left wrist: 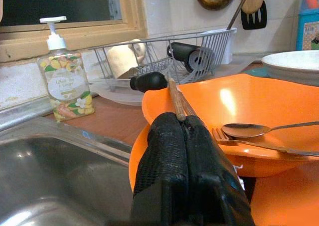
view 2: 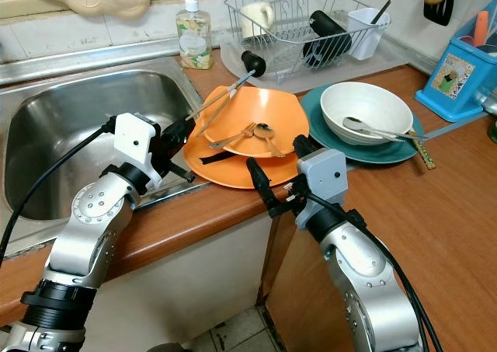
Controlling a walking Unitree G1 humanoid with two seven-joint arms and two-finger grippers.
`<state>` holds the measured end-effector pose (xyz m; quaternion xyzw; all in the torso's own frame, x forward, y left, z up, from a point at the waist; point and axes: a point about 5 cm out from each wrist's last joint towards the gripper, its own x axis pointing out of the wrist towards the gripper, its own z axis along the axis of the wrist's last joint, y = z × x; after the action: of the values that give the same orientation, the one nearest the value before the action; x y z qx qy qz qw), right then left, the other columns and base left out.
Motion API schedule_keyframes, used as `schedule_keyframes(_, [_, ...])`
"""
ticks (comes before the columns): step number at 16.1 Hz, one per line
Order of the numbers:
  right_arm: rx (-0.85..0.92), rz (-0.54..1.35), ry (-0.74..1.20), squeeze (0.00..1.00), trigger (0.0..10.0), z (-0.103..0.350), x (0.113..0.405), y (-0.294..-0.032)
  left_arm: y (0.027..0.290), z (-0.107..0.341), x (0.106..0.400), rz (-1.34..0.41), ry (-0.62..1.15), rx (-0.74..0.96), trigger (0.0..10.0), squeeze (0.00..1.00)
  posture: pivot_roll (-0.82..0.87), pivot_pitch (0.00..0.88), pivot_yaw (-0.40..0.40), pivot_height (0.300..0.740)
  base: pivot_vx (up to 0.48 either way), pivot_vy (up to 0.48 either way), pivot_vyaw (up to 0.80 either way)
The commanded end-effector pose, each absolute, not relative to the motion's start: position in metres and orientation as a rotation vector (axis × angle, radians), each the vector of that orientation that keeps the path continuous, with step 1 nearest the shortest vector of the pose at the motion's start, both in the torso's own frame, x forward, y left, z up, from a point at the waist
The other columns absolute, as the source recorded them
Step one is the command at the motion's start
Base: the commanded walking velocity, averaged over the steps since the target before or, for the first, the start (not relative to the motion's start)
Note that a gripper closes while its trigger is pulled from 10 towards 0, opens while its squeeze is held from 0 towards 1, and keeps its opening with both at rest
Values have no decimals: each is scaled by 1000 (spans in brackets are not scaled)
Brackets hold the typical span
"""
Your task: Kitchen organization
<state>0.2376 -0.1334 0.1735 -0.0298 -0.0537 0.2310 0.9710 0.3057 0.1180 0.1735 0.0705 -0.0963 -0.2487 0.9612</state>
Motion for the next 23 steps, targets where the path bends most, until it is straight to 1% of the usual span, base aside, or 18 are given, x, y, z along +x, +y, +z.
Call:
schedule_keyframes(1, [-73, 449, -105, 0, 10000, 173, 239, -137, 116, 177, 308, -510, -203, 147, 1490, 0, -13, 0, 29, 740, 0, 0, 0])
schedule_keyframes(2, [-72, 447, -107, 0, 10000, 173, 240, -137, 115, 178, 307, -528, -204, 151, 6471, 0, -9, 0, 30, 740, 0, 0, 0])
schedule_keyframes(3, [-72, 447, -107, 0, 10000, 173, 240, -137, 115, 178, 307, -528, -204, 151, 6471, 0, -9, 0, 30, 740, 0, 0, 0])
schedule_keyframes(4, [-71, 443, -106, 0, 10000, 173, 241, -137, 115, 178, 309, -515, -203, 157, 10000, 0, -9, 0, 23, 740, 0, 0, 0])
schedule_keyframes(23, [-63, 444, -96, 0, 10000, 170, 240, -136, 114, 175, 309, -503, -184, 176, 10000, 0, -9, 0, 16, 740, 0, 0, 0])
